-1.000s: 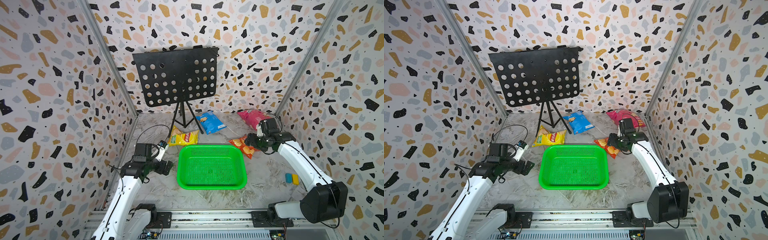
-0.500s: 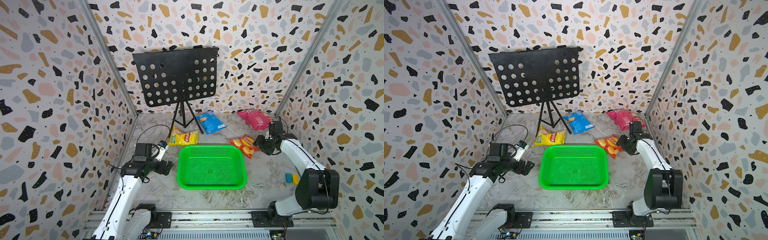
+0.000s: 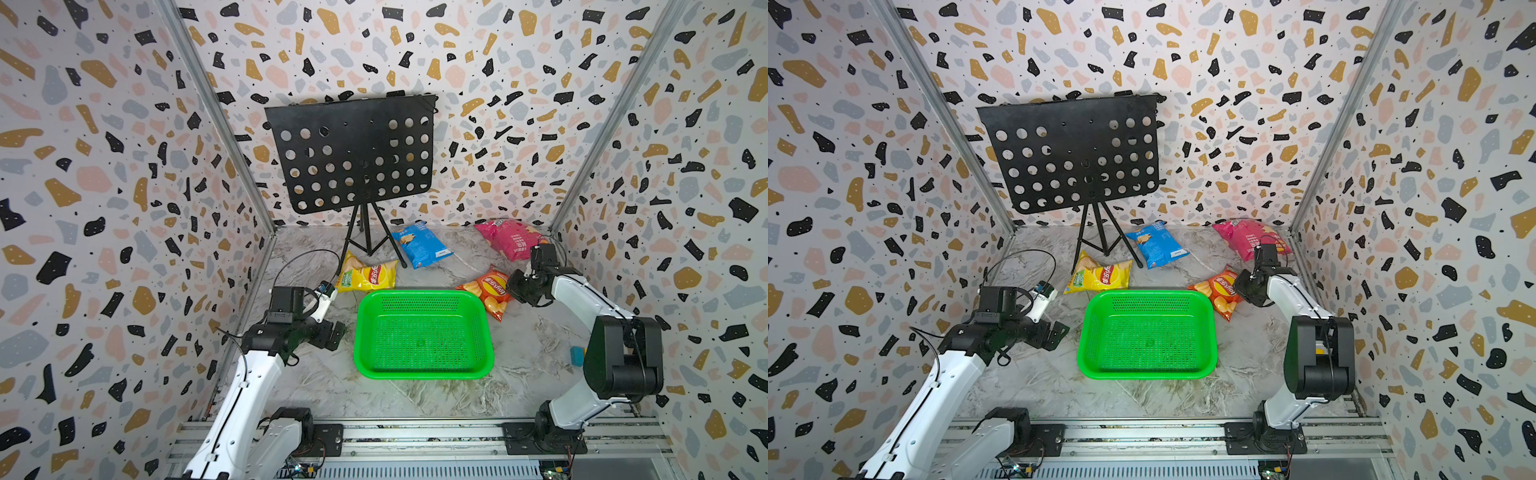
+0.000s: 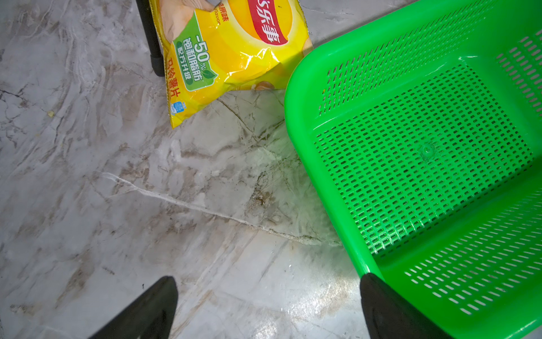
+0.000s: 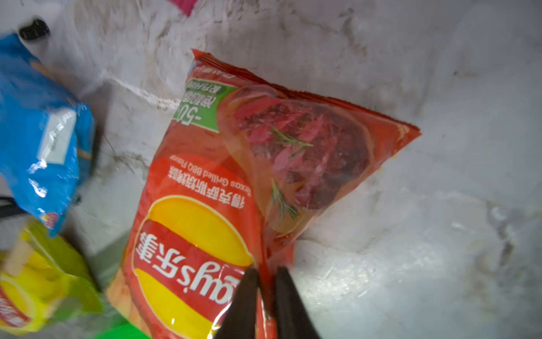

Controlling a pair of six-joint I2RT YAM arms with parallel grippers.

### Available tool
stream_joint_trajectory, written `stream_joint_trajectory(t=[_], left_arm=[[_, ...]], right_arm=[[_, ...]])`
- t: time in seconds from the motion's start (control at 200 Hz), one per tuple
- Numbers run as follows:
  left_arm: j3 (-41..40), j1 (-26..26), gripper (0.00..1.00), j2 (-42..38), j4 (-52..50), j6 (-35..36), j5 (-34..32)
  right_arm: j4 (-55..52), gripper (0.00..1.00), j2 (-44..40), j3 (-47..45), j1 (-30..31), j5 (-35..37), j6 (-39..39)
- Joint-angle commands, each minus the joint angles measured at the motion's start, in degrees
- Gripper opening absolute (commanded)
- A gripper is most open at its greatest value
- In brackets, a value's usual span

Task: Put the potato chips into the basket
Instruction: Pick up the potato chip from the center of the board.

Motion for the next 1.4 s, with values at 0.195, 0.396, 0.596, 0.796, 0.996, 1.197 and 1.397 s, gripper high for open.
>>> stream_joint_trajectory(t=[0.195,0.396,0.596,0.796,0.996,1.197,1.397], left_arm=[[-0.7,0.3,1.00,-0.4,0.6,1.0,0.5],[-0.8,0.3,1.00,-0.4,0.6,0.9,0.5],[-0.7,0.3,1.00,-0.5,0.7,1.0,0.4],[-0.9,0.3,1.00,-0.3,0.7,1.0,0.7],[-0.7,0.3,1.00,-0.1,0.6,1.0,0.8],[-0.7,0.2,1.00,-0.3,0.6,1.0,0.7],[-0.7,0.3,1.00,-0.3,0.5,1.0,0.7]], right_arm=[[-0.2,0.00,-4.3,0.1,-0.4,2.2,-2.6],[-1.6,0.05,-4.9,0.8,-0.3,2.3,-3.9],[-1.7,0.41,-2.1,-1.0,-0.3,2.2,-3.4],[-0.3,0.53,-1.1,-2.7,-0.4,2.6,-2.8],[2.6,0.53,0.7,-3.7,-0.5,1.5,-1.0],[4.7,0.26,1.8,-3.8,-0.5,1.3,-0.6],[3.9,0.00,-0.1,-2.6,-0.5,2.7,-1.5]])
